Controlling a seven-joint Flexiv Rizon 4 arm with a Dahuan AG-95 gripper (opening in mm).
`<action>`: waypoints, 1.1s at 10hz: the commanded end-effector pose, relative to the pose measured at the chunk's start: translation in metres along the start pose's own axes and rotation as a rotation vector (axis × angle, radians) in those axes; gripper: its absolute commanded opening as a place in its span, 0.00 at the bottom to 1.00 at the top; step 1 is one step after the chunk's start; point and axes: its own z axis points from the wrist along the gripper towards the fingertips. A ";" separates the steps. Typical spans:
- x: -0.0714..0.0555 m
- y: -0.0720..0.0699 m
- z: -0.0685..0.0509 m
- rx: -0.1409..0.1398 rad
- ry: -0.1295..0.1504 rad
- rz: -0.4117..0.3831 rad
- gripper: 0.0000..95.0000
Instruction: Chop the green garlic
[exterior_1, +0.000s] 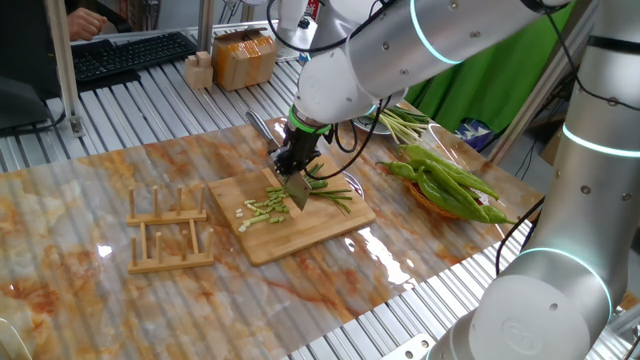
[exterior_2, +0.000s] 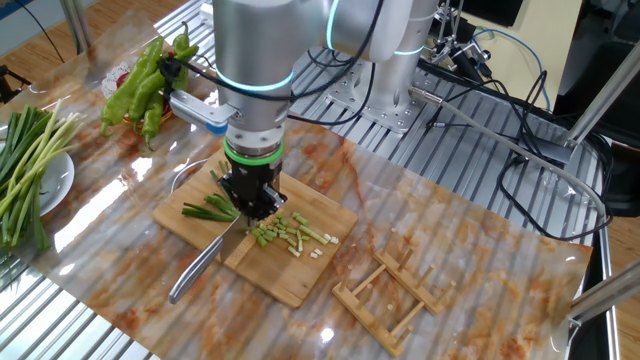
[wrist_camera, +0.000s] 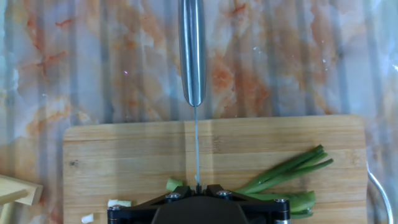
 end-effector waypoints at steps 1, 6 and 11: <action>-0.002 -0.002 -0.003 0.006 0.002 -0.006 0.00; -0.002 -0.014 -0.007 0.011 0.000 -0.029 0.00; -0.001 -0.017 -0.005 0.010 -0.001 -0.036 0.00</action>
